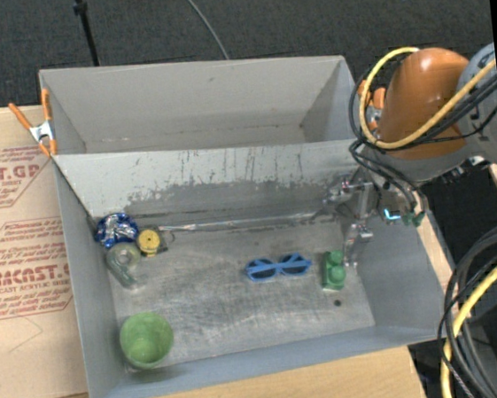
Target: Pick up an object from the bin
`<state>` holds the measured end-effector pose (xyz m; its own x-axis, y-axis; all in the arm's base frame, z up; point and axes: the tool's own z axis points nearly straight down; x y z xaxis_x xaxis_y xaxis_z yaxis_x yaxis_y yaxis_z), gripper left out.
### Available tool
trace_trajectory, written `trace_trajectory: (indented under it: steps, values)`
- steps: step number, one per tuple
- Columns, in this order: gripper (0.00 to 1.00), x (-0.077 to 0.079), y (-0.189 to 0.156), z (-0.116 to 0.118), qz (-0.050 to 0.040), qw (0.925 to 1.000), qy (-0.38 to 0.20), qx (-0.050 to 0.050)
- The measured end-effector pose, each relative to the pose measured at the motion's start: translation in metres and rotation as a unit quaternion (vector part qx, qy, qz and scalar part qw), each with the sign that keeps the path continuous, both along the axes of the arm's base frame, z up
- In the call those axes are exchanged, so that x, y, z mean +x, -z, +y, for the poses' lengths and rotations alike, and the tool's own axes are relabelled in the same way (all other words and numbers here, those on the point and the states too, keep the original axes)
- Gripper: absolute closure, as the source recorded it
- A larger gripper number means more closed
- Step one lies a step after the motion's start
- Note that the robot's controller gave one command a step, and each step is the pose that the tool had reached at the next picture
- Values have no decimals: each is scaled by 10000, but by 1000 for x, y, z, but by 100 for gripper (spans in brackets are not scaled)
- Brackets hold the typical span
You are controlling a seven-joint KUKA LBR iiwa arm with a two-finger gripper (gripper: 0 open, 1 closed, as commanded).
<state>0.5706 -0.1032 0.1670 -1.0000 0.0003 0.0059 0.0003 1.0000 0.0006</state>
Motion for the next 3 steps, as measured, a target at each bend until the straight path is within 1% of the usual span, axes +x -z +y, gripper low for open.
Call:
trace_trajectory:
  steps: [1, 2, 3]
  values:
    - [0, -25, 95, 26, -62, 9862, -1655, -2]
    - [0, -85, 79, 28, -52, 9627, -2704, 4]
    - [0, -40, 52, 94, -65, 9444, -3287, 19]
